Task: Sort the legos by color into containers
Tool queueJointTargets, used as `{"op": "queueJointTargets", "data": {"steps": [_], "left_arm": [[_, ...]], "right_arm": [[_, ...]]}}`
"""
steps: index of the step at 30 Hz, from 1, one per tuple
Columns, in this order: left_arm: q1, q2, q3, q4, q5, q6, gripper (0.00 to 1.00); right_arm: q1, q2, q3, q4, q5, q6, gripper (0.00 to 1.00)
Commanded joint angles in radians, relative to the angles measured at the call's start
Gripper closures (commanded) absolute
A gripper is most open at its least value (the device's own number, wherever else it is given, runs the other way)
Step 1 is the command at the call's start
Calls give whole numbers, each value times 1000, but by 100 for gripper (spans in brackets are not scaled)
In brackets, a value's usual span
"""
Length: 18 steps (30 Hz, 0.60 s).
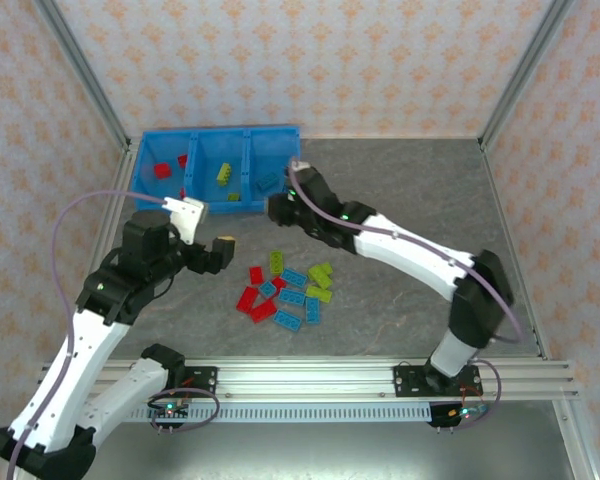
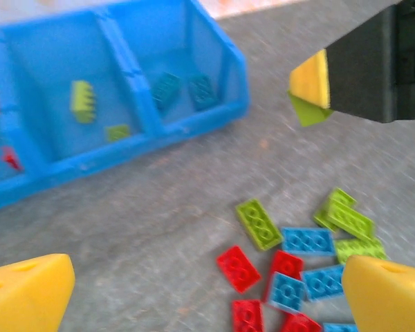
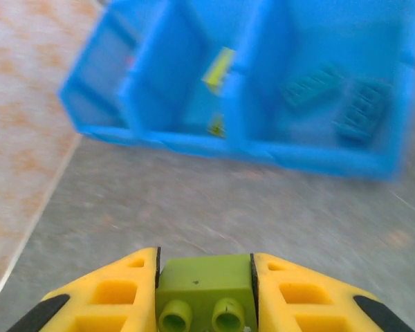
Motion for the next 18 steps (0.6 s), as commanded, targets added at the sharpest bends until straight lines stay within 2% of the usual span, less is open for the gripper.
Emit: {"op": "queueJointTargets", "data": {"steps": [1, 6, 11, 14, 16, 18], "left_arm": [[16, -56, -28, 56, -201, -35, 0], [35, -81, -36, 65, -191, -37, 0], [57, -99, -48, 88, -141, -51, 1], [62, -102, -52, 95, -121, -54, 1], [69, -99, -50, 93, -120, -54, 2], [74, -103, -54, 96, -122, -51, 2]], "right_arm": [[2, 192, 189, 74, -31, -103, 70], [-1, 490, 541, 62, 29, -196, 71], [-26, 839, 1052, -115, 68, -243, 71], [-41, 971, 1249, -156, 64, -256, 59], [-44, 980, 1269, -147, 59, -256, 46], [-44, 951, 1258, -151, 30, -250, 40]]}}
